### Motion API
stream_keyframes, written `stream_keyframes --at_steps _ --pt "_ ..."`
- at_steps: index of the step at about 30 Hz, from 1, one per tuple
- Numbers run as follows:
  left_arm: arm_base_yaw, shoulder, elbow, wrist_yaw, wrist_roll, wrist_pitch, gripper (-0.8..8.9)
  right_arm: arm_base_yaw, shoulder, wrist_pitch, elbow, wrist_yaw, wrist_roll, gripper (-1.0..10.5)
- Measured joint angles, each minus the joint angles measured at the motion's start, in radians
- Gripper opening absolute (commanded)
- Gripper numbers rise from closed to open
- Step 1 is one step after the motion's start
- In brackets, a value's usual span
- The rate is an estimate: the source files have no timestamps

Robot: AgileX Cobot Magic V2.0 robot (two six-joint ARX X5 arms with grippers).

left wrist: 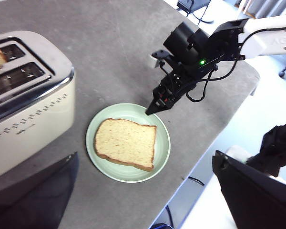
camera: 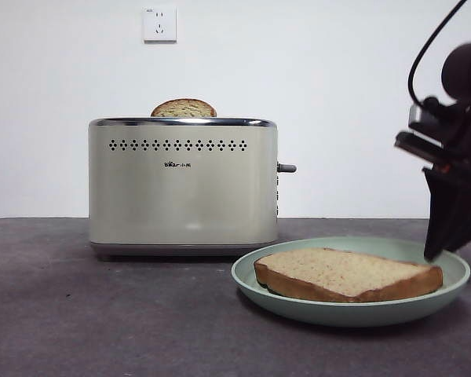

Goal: Take the bread from the toaster,put the bread on the plate,put the plate on the table

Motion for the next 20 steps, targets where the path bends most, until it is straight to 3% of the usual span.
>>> stream_keyframes --at_steps 10,15,20 --pt "0.000 -0.057 0.000 -0.013 0.004 -0.043 4.70 -0.005 0.042 0.009 0.002 0.031 -0.003 0.2" --pt "0.000 -0.058 0.000 -0.014 0.004 -0.055 4.70 -0.005 0.042 0.018 0.002 0.037 0.001 2.7" --pt "0.000 -0.058 0.000 -0.014 0.004 -0.055 4.70 -0.011 0.040 0.019 0.002 0.038 0.005 2.9"
